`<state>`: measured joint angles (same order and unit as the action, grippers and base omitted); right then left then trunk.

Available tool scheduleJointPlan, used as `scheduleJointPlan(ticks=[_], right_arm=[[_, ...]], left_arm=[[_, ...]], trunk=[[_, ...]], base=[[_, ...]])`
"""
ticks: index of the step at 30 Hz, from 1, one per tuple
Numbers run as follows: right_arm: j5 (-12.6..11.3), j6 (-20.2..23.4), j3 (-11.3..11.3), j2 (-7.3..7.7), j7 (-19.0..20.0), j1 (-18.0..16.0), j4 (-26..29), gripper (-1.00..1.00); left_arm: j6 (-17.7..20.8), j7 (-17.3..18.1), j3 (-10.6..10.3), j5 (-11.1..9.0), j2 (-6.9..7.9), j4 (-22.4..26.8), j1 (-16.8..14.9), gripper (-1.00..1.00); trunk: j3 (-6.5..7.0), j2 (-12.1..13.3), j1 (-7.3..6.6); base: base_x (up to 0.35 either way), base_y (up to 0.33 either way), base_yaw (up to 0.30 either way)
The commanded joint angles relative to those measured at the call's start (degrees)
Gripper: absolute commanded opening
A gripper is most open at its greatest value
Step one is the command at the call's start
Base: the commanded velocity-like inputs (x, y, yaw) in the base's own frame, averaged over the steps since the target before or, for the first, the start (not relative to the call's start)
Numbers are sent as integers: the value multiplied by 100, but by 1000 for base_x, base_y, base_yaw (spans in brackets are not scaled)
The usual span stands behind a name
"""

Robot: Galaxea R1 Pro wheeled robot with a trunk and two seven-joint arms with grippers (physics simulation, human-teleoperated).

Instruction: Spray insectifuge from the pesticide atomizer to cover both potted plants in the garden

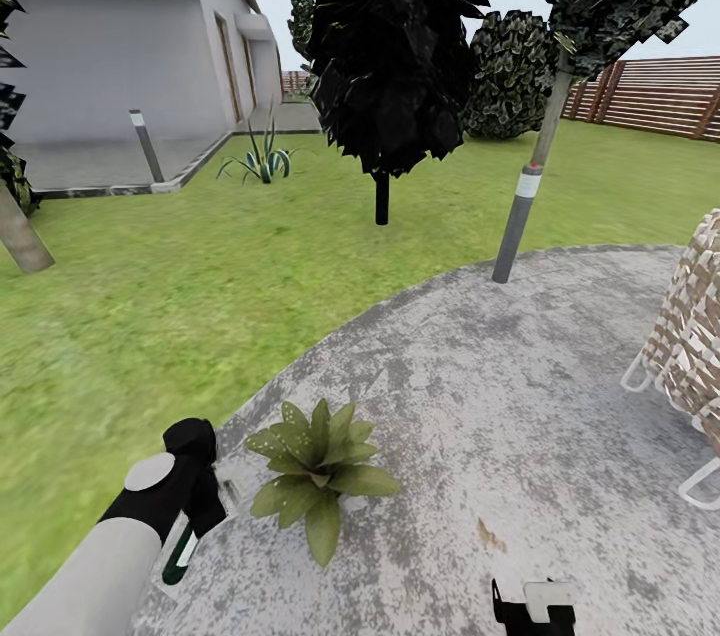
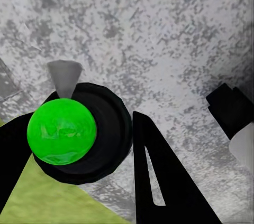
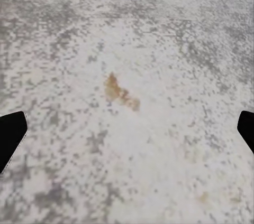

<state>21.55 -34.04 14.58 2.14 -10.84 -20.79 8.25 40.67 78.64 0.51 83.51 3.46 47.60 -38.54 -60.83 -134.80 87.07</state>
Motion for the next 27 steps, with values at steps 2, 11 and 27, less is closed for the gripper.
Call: scheduleJointPlan(ticks=[2,11,27], right_arm=[[60,-15,27,-12,-33,-4,-7,100],[63,-15,33,12,-24,-4,-11,100],[60,-15,27,72,-19,-4,-112,100]], left_arm=[[63,31,9,19,23,-66,23,-100],[59,-36,436,-163,227,-167,282,-100],[70,-160,452,-98,76,30,151,-100]], trunk=[[-5,-2,-1],[-5,-2,-1],[-5,-2,-1]], base=[[0,0,0],[0,0,0],[0,0,25]])
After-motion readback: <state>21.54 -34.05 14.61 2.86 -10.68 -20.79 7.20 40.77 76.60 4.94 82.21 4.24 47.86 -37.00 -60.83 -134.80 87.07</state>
